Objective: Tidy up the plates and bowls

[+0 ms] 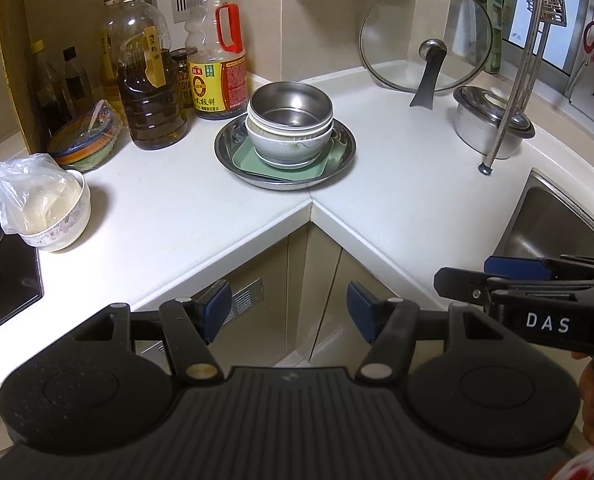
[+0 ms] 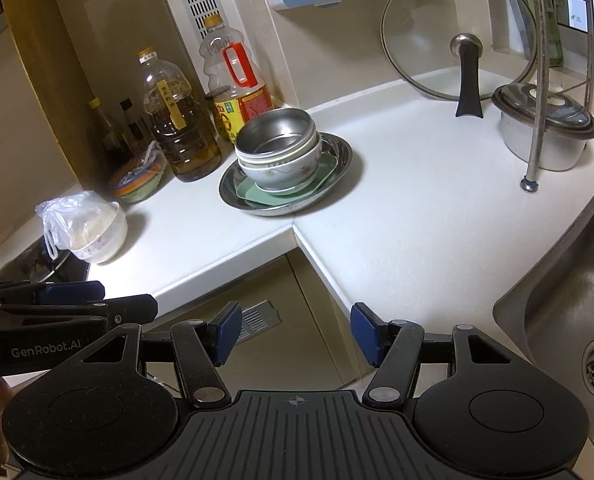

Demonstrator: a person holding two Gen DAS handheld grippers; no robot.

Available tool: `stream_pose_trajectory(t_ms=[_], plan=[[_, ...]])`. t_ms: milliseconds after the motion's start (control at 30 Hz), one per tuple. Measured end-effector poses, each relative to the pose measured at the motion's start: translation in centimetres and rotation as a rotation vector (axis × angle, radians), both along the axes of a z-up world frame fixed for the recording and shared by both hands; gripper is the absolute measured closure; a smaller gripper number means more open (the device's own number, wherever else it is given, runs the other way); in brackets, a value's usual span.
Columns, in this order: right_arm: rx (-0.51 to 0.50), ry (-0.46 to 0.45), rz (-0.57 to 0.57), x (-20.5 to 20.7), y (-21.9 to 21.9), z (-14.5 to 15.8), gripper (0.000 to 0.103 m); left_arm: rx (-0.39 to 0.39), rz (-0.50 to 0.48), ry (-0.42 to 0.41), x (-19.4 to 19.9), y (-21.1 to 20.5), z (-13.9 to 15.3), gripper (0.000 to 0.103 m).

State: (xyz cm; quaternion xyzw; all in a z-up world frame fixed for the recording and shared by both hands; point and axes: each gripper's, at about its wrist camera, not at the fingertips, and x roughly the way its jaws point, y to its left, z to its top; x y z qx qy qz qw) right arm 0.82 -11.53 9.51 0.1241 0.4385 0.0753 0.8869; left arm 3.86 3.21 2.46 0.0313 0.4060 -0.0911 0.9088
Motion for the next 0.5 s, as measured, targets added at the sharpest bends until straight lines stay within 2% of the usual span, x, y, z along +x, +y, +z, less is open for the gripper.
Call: stream_pose_trajectory(t_ms=[500], plan=[[0.0,0.0,0.003,-0.04,0.0,-0.06,0.043,0.001,0.0,-0.003,-0.06,-0.06,0.1,0.041]])
